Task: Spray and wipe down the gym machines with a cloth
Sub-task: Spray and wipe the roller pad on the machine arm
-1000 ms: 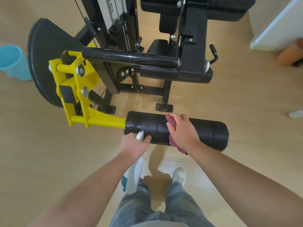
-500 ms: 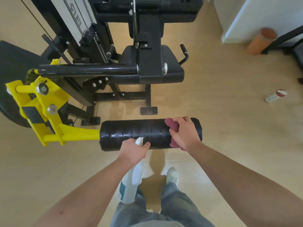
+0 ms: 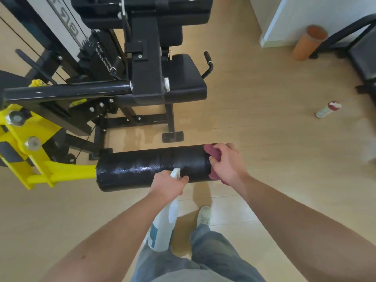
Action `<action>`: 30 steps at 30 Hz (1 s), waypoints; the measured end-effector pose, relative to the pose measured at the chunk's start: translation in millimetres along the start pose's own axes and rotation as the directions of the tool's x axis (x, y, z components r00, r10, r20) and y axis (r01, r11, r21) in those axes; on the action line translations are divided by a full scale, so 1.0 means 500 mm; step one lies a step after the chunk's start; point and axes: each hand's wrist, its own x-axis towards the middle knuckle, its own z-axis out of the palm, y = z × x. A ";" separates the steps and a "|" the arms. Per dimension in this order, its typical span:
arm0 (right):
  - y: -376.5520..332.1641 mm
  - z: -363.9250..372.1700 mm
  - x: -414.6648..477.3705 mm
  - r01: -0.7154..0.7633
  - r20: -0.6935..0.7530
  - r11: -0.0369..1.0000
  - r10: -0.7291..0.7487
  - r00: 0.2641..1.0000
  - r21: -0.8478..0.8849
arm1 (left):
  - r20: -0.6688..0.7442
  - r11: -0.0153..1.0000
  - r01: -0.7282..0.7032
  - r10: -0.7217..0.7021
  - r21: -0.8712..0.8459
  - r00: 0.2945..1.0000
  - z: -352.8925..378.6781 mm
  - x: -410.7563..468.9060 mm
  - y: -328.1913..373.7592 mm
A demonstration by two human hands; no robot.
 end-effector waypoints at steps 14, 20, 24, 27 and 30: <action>0.079 -0.089 0.005 0.020 -0.020 0.996 -0.022 1.000 -0.083 | -0.022 0.999 -0.039 0.038 -0.038 0.999 0.097 -0.017 0.081; 0.111 -0.105 0.015 0.018 -0.025 0.999 -0.019 1.000 -0.048 | 0.041 0.996 -0.089 0.088 0.016 0.995 0.146 -0.019 0.106; 0.105 -0.117 0.001 0.013 -0.034 0.999 -0.012 0.999 0.033 | -0.015 0.992 -0.087 0.086 -0.090 0.996 0.159 -0.016 0.105; 0.099 -0.111 -0.006 0.098 0.011 0.994 -0.098 0.995 0.044 | -0.062 0.967 -0.119 0.108 -0.225 0.992 0.148 -0.017 0.101; 0.084 -0.089 -0.010 0.270 0.165 0.963 -0.268 0.949 0.010 | -0.128 0.929 -0.147 0.110 -0.339 0.986 0.123 -0.021 0.101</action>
